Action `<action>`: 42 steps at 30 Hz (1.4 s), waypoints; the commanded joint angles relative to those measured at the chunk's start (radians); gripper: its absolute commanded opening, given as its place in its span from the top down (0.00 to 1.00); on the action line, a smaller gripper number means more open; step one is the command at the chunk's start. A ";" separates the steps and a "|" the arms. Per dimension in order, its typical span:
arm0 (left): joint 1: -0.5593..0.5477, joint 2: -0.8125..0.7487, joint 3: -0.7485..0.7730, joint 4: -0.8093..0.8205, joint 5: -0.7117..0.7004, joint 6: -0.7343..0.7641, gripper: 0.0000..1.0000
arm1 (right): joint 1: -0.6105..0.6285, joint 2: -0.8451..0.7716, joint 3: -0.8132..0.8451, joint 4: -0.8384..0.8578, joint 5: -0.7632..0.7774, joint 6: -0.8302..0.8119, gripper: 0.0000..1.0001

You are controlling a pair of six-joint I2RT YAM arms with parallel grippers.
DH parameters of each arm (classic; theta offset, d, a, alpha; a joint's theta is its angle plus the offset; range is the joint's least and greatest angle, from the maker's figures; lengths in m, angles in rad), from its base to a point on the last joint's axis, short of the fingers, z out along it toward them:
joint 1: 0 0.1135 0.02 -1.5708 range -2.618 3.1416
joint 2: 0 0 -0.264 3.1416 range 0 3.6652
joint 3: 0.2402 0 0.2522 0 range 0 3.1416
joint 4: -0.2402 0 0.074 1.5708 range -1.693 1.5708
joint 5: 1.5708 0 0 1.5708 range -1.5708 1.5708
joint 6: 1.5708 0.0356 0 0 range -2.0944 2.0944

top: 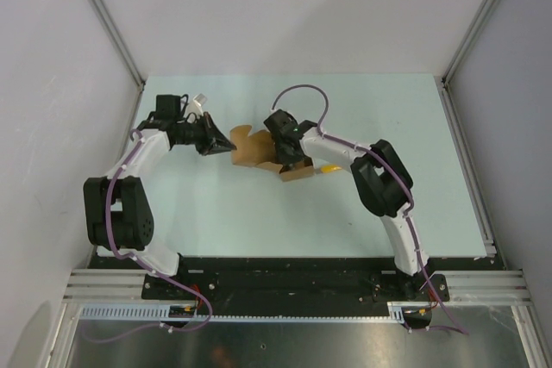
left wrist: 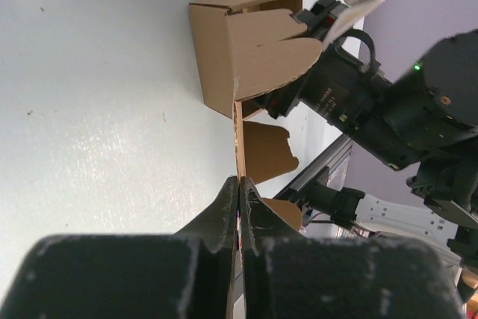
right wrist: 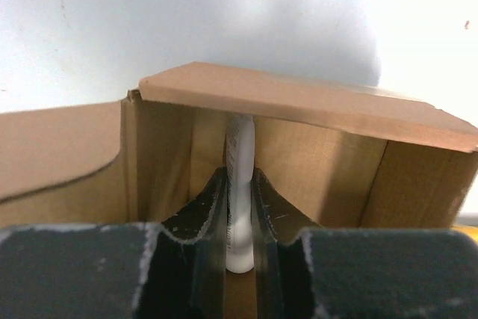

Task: Unpack the express box

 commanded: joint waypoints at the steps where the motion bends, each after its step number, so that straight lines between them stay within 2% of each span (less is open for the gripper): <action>1: 0.001 -0.014 0.050 0.005 0.014 0.007 0.96 | -0.018 -0.145 -0.031 0.120 0.002 0.008 0.87; 6: 0.001 -0.018 0.063 0.003 -0.020 0.004 0.95 | -0.056 -0.254 -0.054 0.180 -0.039 0.039 0.86; 14: 0.001 -0.012 0.116 0.005 -0.060 0.000 0.94 | -0.189 -0.388 -0.111 0.227 -0.101 0.104 0.86; 19: 0.001 0.005 0.146 0.002 -0.064 0.004 0.90 | -0.292 -0.437 -0.225 0.218 -0.084 0.122 0.85; 24: 0.001 0.025 0.164 0.002 -0.087 0.001 0.88 | -0.396 -0.394 -0.313 0.209 -0.056 0.146 0.84; 31: 0.001 0.037 0.193 0.002 -0.086 -0.005 0.81 | -0.443 -0.271 -0.345 0.276 0.017 0.110 0.83; 34: 0.001 0.032 0.201 0.003 -0.084 -0.003 0.75 | -0.444 -0.242 -0.344 0.315 0.011 0.110 0.80; 36: 0.001 0.026 0.205 0.003 -0.089 -0.005 0.68 | -0.444 -0.231 -0.342 0.318 0.022 0.119 0.73; 38: 0.001 0.022 0.205 0.002 -0.106 -0.008 0.65 | -0.446 -0.216 -0.342 0.318 0.037 0.122 0.63; 42: 0.001 0.017 0.221 0.002 -0.101 -0.011 0.57 | -0.444 -0.198 -0.342 0.324 0.049 0.114 0.57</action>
